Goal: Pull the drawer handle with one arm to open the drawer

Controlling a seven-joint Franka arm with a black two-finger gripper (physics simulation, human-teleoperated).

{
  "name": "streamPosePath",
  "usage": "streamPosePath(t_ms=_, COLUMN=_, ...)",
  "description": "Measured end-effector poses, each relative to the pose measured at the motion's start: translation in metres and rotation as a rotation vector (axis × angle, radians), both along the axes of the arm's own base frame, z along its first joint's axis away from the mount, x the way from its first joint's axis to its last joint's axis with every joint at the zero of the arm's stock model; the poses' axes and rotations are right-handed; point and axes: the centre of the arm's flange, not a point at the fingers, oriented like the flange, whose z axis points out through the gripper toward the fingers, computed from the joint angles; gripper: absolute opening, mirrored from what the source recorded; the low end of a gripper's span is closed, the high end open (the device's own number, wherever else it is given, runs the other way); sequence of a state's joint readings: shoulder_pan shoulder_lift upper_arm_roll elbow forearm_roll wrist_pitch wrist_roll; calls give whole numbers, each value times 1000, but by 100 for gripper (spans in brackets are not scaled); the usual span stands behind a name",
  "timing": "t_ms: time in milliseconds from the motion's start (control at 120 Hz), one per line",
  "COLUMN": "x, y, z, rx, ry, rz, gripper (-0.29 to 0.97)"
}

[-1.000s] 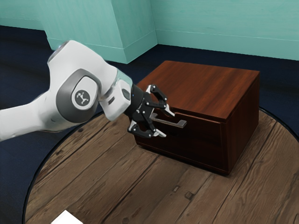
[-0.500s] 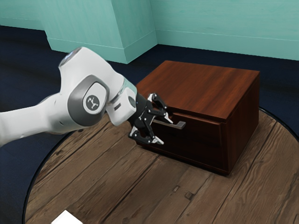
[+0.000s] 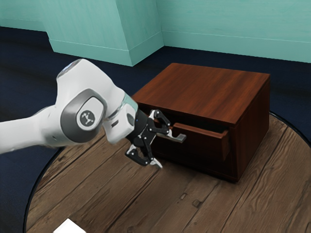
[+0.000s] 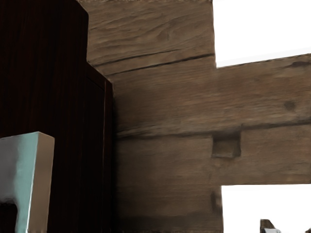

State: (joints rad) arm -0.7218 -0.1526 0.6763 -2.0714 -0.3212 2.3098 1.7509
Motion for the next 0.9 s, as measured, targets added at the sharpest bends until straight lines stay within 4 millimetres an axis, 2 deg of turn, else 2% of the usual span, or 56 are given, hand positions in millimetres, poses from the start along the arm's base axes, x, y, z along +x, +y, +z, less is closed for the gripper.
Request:
streamPosePath(t_ms=83, x=-1, y=6, z=5, rx=14, ry=-9, rz=-1, gripper=41)
streamPosePath(t_ms=108, x=-1, y=12, z=5, rx=23, ry=-10, rz=4, gripper=34)
streamPosePath(t_ms=142, x=-1, y=13, z=6, rx=33, ry=-12, rz=1, gripper=33)
streamPosePath(t_ms=267, x=-4, y=11, z=4, rx=53, ry=-8, rz=-14, gripper=41)
streamPosePath(t_ms=333, x=-10, y=12, z=4, rx=45, ry=-3, rz=-21, gripper=41)
streamPosePath(t_ms=392, x=-17, y=12, z=7, rx=32, ry=0, rz=-27, gripper=36)
streamPosePath(t_ms=442, x=-22, y=12, z=7, rx=21, ry=6, rz=-31, gripper=36)
streamPosePath(t_ms=467, x=-25, y=12, z=6, rx=15, ry=9, rz=-33, gripper=41)
streamPosePath(t_ms=575, x=-49, y=4, z=4, rx=8, ry=20, rz=-53, gripper=47)
streamPosePath(t_ms=667, x=-68, y=3, z=10, rx=18, ry=11, rz=-60, gripper=40)
streamPosePath(t_ms=800, x=-87, y=-3, z=3, rx=34, ry=22, rz=-71, gripper=51)
streamPosePath(t_ms=900, x=-89, y=6, z=4, rx=60, ry=19, rz=-53, gripper=42)
